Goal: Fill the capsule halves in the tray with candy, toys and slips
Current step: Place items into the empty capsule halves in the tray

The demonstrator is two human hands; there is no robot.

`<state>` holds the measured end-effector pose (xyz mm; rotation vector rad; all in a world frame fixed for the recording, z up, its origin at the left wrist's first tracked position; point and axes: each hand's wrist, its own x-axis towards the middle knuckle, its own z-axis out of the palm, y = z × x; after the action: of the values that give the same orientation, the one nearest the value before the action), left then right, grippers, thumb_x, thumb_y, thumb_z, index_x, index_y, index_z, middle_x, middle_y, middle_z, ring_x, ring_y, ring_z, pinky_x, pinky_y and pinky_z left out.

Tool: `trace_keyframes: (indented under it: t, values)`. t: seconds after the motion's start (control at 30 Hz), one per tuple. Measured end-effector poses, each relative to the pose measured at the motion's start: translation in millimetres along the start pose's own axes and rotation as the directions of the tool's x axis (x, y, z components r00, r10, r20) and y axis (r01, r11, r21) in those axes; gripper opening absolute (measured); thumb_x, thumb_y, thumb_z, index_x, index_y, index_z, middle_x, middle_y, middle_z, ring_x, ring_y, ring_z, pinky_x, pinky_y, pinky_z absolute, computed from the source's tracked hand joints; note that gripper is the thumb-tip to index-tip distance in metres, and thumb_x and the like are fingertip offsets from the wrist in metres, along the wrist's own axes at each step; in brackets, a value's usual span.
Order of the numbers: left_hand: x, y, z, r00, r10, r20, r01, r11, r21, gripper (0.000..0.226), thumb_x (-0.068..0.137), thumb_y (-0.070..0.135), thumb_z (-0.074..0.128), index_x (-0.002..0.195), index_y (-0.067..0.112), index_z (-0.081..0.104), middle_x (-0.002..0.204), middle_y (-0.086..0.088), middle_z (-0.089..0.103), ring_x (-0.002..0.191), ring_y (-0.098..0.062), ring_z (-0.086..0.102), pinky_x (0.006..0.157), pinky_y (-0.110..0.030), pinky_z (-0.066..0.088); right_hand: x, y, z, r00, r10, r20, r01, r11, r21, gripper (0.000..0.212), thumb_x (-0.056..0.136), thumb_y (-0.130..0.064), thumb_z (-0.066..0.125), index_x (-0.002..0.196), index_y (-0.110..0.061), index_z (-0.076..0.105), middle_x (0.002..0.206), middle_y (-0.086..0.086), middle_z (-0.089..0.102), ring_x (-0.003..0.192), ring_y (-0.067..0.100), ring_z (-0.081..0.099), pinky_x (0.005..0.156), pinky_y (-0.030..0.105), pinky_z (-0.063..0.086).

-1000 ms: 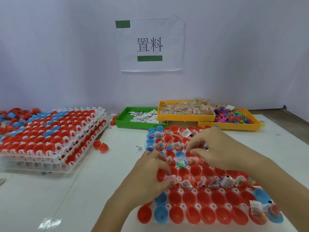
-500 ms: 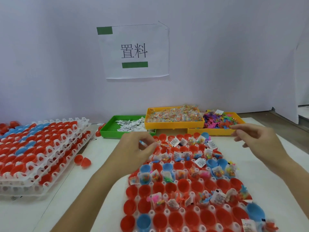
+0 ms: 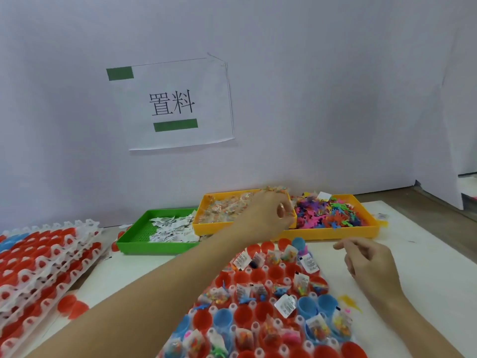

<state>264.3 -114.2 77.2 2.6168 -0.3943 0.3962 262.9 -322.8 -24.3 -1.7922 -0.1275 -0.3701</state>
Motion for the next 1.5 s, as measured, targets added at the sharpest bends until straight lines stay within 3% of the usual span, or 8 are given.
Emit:
trace_keyframes:
  t: [0.17, 0.3, 0.43, 0.6, 0.8, 1.1, 1.33, 1.5]
  values:
    - [47, 22, 58, 0.993, 0.1, 0.057, -0.103, 0.994, 0.038, 0.019, 0.095, 0.014, 0.058, 0.111, 0.006, 0.062, 0.105, -0.011, 0.064, 0.091, -0.022, 0.056, 0.079, -0.035, 0.049, 6, 10, 0, 1.0, 0.008, 0.018, -0.008, 1.0, -0.025, 0.035, 0.099, -0.009, 0.054, 0.072, -0.023, 0.072, 0.053, 0.008, 0.059, 0.05, 0.021, 0.049, 0.051, 0.037, 0.041]
    - [71, 41, 96, 0.996, 0.063, 0.056, -0.067, 0.996, 0.063, 0.027, 0.101, 0.022, 0.045, 0.12, 0.006, 0.055, 0.114, -0.015, 0.061, 0.099, -0.029, 0.058, 0.079, -0.04, 0.05, 8, 13, 0, 1.0, 0.003, 0.019, -0.002, 1.0, -0.014, 0.034, 0.097, -0.008, 0.055, 0.071, -0.022, 0.073, 0.053, -0.014, 0.062, 0.052, 0.004, 0.055, 0.053, 0.025, 0.038]
    - [87, 48, 118, 0.995, 0.007, 0.102, -0.02, 0.992, 0.124, 0.037, 0.099, 0.023, 0.053, 0.133, 0.011, 0.051, 0.128, -0.015, 0.055, 0.113, -0.032, 0.056, 0.091, -0.044, 0.052, 10, 16, 0, 1.0, 0.002, 0.021, -0.002, 1.0, -0.002, 0.033, 0.098, -0.008, 0.055, 0.072, -0.02, 0.073, 0.056, -0.017, 0.063, 0.058, 0.008, 0.055, 0.056, 0.021, 0.038]
    - [92, 48, 122, 0.999, -0.031, 0.007, 0.03, 0.993, 0.116, 0.023, 0.096, 0.016, 0.056, 0.117, 0.009, 0.051, 0.115, -0.015, 0.06, 0.097, -0.032, 0.061, 0.076, -0.044, 0.055, 11, 17, 1, 1.0, 0.011, 0.017, -0.011, 1.0, 0.027, 0.033, 0.098, -0.009, 0.056, 0.072, -0.021, 0.073, 0.054, -0.016, 0.063, 0.06, 0.01, 0.056, 0.057, 0.022, 0.038]
    - [79, 45, 94, 0.984, -0.114, -0.138, 0.088, 0.98, -0.18, 0.011, 0.095, 0.015, 0.059, 0.091, 0.01, 0.05, 0.087, -0.007, 0.055, 0.081, -0.022, 0.053, 0.067, -0.029, 0.04, 10, 14, -1, 0.999, 0.016, 0.031, -0.017, 1.0, 0.026, 0.034, 0.097, -0.008, 0.055, 0.071, -0.02, 0.073, 0.05, -0.017, 0.06, 0.054, 0.009, 0.051, 0.053, 0.022, 0.035]
    - [-41, 24, -19, 0.972, -0.21, -0.1, 0.111, 0.796, -0.594, 0.007, 0.086, 0.015, 0.072, 0.085, 0.012, 0.066, 0.064, -0.008, 0.068, 0.056, -0.018, 0.063, 0.059, -0.037, 0.06, 8, 12, -5, 0.999, 0.002, 0.053, -0.001, 1.0, -0.013, 0.033, 0.098, -0.01, 0.055, 0.071, -0.021, 0.072, 0.045, -0.002, 0.055, 0.05, 0.015, 0.048, 0.05, 0.029, 0.038]
    - [-171, -15, -61, 0.908, -0.411, -0.083, 0.224, 0.644, -0.732, 0.015, 0.08, 0.014, 0.067, 0.085, 0.0, 0.071, 0.065, -0.015, 0.07, 0.053, -0.024, 0.067, 0.05, -0.027, 0.055, 6, 14, -5, 0.996, -0.05, 0.079, 0.057, 0.994, -0.089, 0.034, 0.099, -0.013, 0.053, 0.072, -0.022, 0.071, 0.049, 0.001, 0.055, 0.056, 0.025, 0.048, 0.049, 0.024, 0.042]
    - [-215, -34, -63, 0.863, -0.498, -0.091, 0.218, 0.527, -0.822, 0.02, 0.078, 0.021, 0.065, 0.091, 0.016, 0.079, 0.07, -0.016, 0.071, 0.061, -0.023, 0.069, 0.055, -0.025, 0.055, 11, 29, -9, 0.994, 0.0, 0.107, 0.01, 0.995, -0.1, 0.028, 0.099, -0.022, 0.051, 0.083, -0.029, 0.073, 0.045, -0.002, 0.048, 0.038, 0.006, 0.036, 0.033, 0.015, 0.024]
